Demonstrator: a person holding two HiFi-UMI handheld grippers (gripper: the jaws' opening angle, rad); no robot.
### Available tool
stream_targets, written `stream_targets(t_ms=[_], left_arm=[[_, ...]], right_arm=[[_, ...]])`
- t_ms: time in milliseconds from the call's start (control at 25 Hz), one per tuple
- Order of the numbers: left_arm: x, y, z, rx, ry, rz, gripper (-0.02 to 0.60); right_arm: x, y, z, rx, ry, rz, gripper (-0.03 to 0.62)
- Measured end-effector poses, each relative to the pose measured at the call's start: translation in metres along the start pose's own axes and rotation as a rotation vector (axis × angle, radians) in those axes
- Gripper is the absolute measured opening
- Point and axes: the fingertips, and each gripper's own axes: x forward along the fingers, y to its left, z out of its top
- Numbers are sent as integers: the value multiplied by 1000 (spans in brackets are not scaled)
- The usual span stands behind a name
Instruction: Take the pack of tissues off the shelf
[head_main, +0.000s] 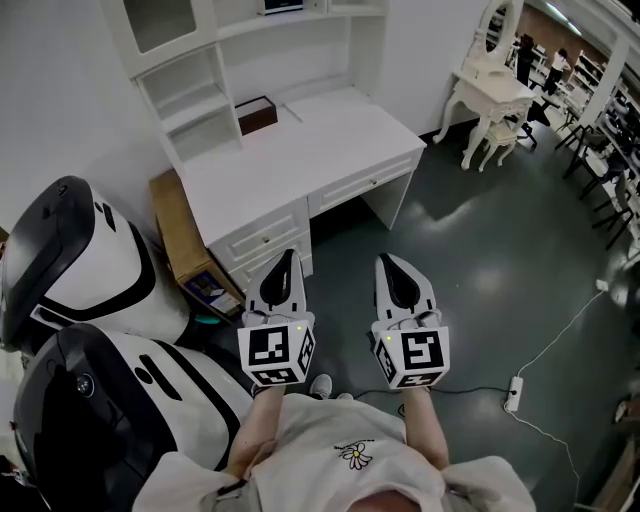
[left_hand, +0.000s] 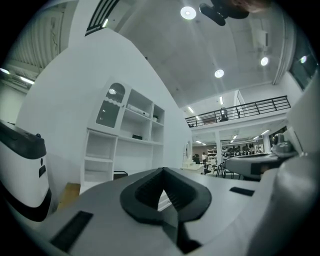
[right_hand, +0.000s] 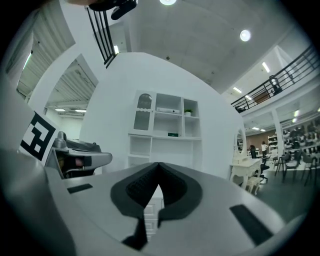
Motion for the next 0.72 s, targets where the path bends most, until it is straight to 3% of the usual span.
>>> stream_targets(t_ms=[720], left_arm=[[63,59,-6,-54,-52,13,0]], right_arm=[[70,-5,-27,-10,12,-27,3]])
